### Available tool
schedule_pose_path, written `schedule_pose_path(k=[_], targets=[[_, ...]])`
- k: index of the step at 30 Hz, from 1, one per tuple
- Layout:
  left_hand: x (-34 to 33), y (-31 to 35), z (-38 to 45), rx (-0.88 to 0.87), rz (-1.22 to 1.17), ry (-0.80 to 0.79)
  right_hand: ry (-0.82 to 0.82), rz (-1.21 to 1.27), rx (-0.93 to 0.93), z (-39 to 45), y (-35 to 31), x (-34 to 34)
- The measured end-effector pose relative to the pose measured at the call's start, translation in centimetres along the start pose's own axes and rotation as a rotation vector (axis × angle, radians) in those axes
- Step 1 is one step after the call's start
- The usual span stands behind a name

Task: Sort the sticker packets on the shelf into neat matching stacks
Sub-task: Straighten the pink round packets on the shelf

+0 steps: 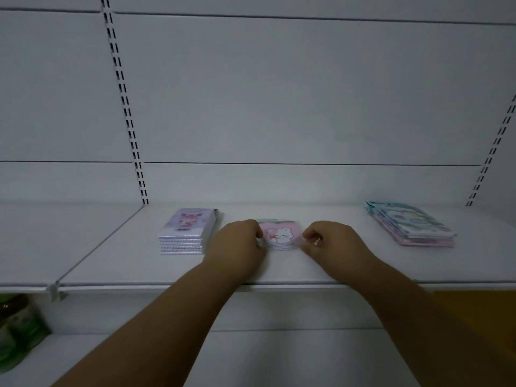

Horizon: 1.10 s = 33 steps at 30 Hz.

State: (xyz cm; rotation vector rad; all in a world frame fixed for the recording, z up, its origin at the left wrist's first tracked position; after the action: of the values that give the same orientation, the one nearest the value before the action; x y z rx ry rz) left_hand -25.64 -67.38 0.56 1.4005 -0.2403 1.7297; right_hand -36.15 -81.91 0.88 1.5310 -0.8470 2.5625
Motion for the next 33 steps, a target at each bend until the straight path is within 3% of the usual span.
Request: schedule_pose_path(k=[11, 21, 33], targets=[[0.8, 1.0, -1.1, -0.099, -0.002, 0.051, 0.083, -0.091, -0.068, -1.3, -0.3, 0.6], [1.3, 1.5, -2.4, -0.138, -0.054, 0.080, 0.080, -0.108, 0.109, -2.4, -0.7, 1.3], [1.3, 1.7, -2.5, -0.140, -0.046, 0.095, 0.048, -0.128, 0.149, -2.2, -0.9, 1.0]])
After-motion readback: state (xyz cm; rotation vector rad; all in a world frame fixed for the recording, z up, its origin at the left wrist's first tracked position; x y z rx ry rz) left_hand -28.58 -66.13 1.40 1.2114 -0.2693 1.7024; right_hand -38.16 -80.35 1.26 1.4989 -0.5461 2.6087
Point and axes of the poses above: each hand's wrist, its own z-axis towards the middle knuckle, its own x-axis out of the back of the hand, y = z × x, the point moved 9 cm from there along z, towards the middle knuckle, and after that the axes turned 3 degrees about -x, right-handed, at the moved point
